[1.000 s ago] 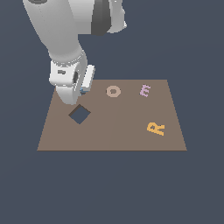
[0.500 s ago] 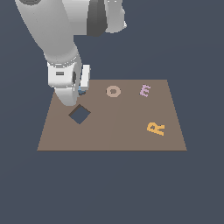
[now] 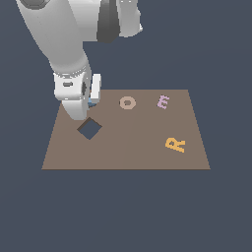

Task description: Insert a designated object into the corresponding slot on a board.

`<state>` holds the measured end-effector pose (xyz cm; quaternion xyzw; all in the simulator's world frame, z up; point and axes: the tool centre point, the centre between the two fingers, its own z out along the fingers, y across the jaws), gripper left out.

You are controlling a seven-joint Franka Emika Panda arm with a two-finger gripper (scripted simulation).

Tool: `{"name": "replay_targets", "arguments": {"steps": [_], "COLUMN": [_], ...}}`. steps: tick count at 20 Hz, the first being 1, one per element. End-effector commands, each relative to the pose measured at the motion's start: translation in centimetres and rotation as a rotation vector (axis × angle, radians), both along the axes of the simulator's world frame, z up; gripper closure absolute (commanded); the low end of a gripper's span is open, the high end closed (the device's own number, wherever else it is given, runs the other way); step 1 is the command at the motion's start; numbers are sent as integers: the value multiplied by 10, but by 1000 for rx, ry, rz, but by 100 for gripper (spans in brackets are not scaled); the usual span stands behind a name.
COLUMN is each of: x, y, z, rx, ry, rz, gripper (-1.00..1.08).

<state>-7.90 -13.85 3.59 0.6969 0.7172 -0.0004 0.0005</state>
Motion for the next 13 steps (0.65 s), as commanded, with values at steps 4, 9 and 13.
{"name": "replay_targets", "arguments": {"steps": [4,9,13], "x": [0,0,0], "y": [0,0,0], "z": [-6,-6,-6], "rx": [1,1,1], "ry": [0,0,0], "rz": [2,2,2], "gripper": [-92,-92,-92]}}
